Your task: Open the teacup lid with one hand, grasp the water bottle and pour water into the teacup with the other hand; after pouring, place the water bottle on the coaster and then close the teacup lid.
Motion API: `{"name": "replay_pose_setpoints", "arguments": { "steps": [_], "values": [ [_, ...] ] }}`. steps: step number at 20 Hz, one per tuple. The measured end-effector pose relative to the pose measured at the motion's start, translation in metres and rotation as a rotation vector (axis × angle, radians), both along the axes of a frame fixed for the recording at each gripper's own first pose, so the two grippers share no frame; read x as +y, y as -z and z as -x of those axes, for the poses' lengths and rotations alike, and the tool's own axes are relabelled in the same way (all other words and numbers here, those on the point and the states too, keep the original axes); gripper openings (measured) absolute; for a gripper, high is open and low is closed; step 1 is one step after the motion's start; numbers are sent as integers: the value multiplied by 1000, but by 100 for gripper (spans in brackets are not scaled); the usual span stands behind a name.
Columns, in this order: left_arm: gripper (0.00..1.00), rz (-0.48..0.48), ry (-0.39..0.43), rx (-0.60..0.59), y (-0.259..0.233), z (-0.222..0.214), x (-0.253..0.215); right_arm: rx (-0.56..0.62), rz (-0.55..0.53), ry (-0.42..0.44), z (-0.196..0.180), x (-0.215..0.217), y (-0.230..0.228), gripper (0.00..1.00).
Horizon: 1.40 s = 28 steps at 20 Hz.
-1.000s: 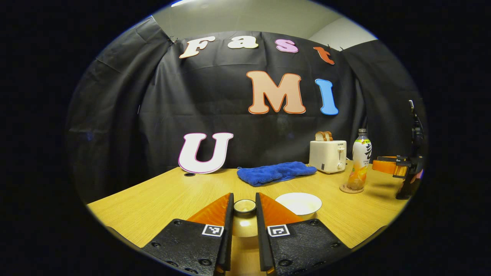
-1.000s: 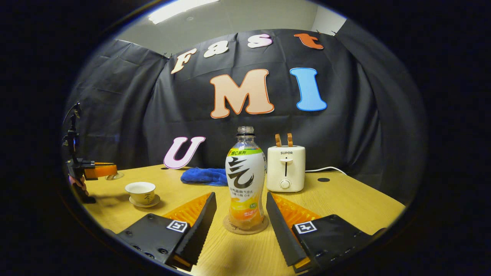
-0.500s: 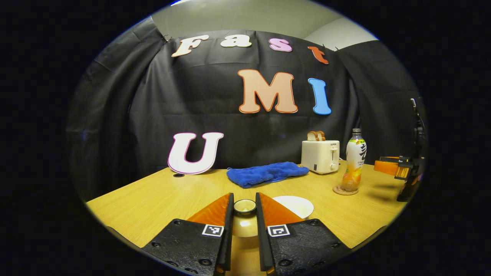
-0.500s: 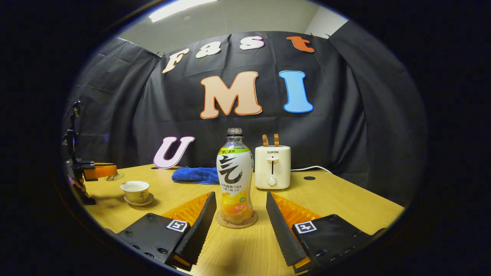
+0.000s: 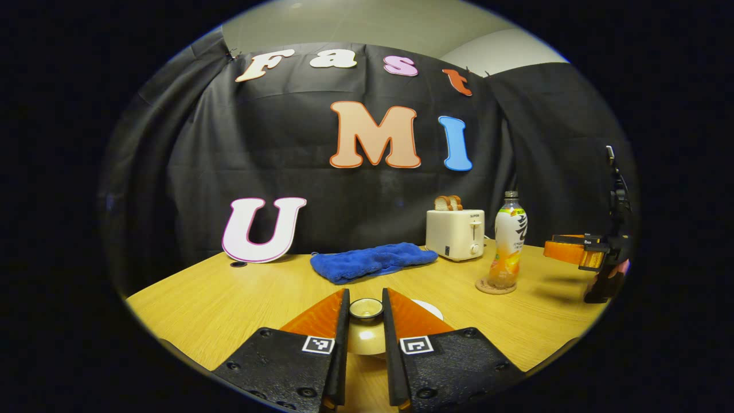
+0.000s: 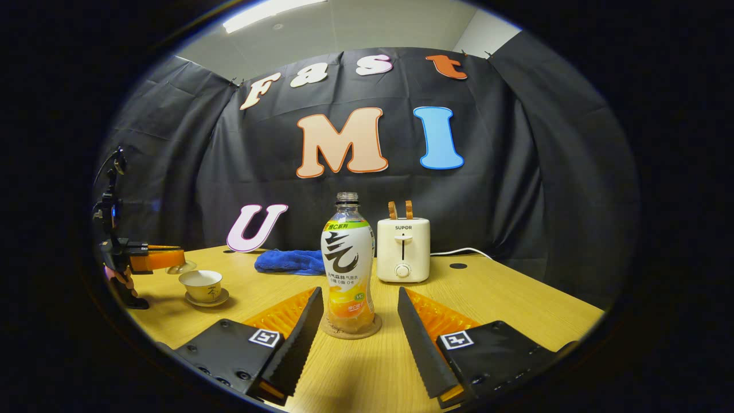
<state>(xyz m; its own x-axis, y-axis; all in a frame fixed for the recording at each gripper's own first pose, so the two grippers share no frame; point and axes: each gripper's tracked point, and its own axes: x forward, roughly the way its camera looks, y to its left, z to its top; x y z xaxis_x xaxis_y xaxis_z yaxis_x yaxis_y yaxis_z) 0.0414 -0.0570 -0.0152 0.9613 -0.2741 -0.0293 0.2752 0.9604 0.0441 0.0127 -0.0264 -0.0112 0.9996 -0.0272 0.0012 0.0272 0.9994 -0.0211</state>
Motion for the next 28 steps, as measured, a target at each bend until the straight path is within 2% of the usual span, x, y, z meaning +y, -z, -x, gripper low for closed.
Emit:
{"name": "replay_pose_setpoints", "arguments": {
  "steps": [2, 3, 11, 12, 13, 14, 15, 17, 18, 19, 20, 21, 22, 25, 26, 27, 28],
  "values": [
    [27, -1, 33, 2, 1, -1, -6, 0, 0, -1, 1, 0, 0, 81],
    [27, -1, 44, 2, 1, -2, -8, 0, 0, -2, 1, 0, 0, 85],
    [27, -36, 123, 41, 11, -7, -27, 1, 0, -3, 1, 0, 0, 85],
    [27, -45, 126, 51, 13, -8, -28, 1, 0, -3, 1, -1, -1, 85],
    [27, -50, 129, 57, 13, -9, -29, 2, 0, -3, 1, -1, -1, 92],
    [27, -53, 131, 59, 13, -10, -30, 1, 0, -3, 1, -1, -1, 92],
    [27, -53, 132, 60, 13, -11, -31, 1, 0, -3, 1, -1, -1, 85],
    [27, -56, 134, 63, 14, -12, -32, 1, 0, -3, 1, -1, -1, 85],
    [27, -59, 137, 66, 14, -13, -33, 2, 0, -3, 1, -1, -1, 92],
    [27, -64, 142, 72, 16, -13, -35, 2, 0, -3, 1, -1, -1, 92],
    [27, -71, 145, 81, 18, -14, -36, 2, 0, -3, 1, -1, -1, 85],
    [27, -77, 148, 89, 20, -15, -37, 2, 0, -3, 1, -1, -1, 92],
    [27, -83, 152, 95, 20, -15, -38, 2, 0, -4, 1, -1, -1, 85],
    [27, -97, 153, 111, 24, -17, -39, 2, 0, -4, 0, -1, -1, 85],
    [27, -100, 151, 113, 24, -18, -38, 2, 0, -4, 1, -1, -1, 92],
    [27, -101, 150, 117, 25, -17, -39, 2, 0, -4, 1, -1, -1, 85],
    [27, -101, 151, 116, 25, -17, -39, 2, 0, -4, 0, -1, -1, 85]
  ]
}}
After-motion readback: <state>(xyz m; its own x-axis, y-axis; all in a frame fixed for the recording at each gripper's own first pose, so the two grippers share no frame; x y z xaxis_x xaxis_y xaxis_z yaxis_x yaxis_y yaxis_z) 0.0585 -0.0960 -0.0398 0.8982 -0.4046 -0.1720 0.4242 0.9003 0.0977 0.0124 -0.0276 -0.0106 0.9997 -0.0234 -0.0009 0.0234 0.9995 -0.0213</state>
